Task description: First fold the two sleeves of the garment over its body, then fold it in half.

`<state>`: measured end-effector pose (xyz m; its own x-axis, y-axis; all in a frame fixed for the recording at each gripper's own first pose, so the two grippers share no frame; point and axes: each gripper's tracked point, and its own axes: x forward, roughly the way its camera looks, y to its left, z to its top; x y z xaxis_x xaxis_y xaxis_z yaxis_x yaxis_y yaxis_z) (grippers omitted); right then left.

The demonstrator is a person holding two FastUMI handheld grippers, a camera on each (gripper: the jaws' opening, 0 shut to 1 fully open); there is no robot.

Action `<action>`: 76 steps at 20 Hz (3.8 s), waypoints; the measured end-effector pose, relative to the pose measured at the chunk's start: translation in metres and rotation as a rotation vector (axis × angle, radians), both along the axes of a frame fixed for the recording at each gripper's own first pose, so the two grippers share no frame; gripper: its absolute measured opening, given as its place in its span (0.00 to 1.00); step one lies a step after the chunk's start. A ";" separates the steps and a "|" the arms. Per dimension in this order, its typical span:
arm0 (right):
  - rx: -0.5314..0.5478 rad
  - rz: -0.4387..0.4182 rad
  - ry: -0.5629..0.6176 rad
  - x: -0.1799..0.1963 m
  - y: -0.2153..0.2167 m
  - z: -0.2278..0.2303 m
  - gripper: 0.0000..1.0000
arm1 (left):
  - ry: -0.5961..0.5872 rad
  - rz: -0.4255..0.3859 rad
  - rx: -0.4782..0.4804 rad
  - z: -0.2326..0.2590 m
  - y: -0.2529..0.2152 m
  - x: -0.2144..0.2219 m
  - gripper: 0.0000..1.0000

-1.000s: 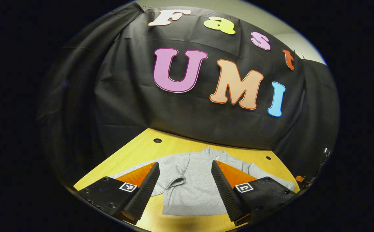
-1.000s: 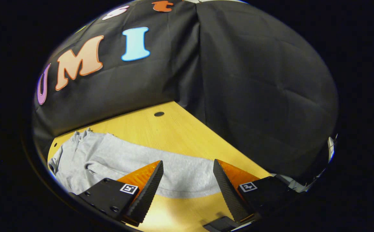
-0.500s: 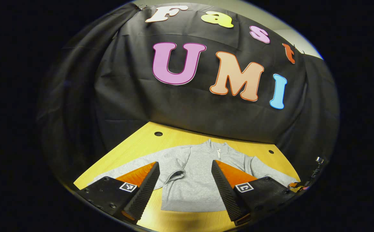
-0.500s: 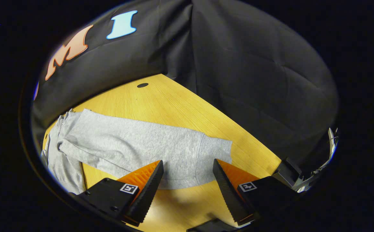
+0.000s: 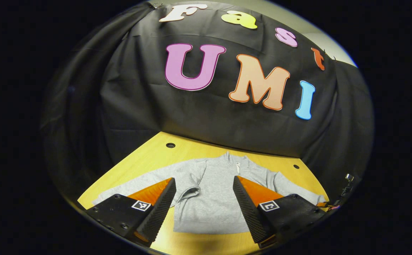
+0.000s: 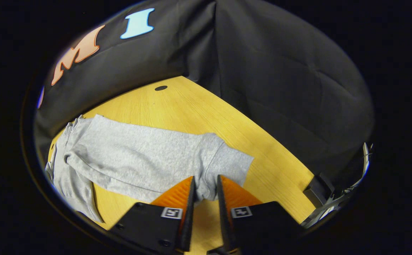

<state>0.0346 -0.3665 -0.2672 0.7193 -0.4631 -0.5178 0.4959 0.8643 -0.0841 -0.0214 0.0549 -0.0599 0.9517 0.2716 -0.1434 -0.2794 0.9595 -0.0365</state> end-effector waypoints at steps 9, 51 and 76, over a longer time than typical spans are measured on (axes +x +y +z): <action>0.051 -0.023 -0.005 -0.002 0.028 0.006 0.11 | -0.003 0.002 -0.019 -0.003 0.014 -0.003 0.94; 0.278 0.871 -0.225 0.171 0.646 0.087 0.11 | 0.078 0.228 -0.127 -0.084 0.178 -0.126 0.95; 0.050 1.011 -0.129 0.134 0.654 0.046 0.98 | 0.362 0.381 -0.141 -0.194 0.248 -0.147 0.96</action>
<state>0.1681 0.2875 -0.2208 0.8133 0.4117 -0.4111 -0.4651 0.8846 -0.0343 -0.1686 0.3029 -0.2544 0.6721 0.5425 -0.5040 -0.6253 0.7804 0.0061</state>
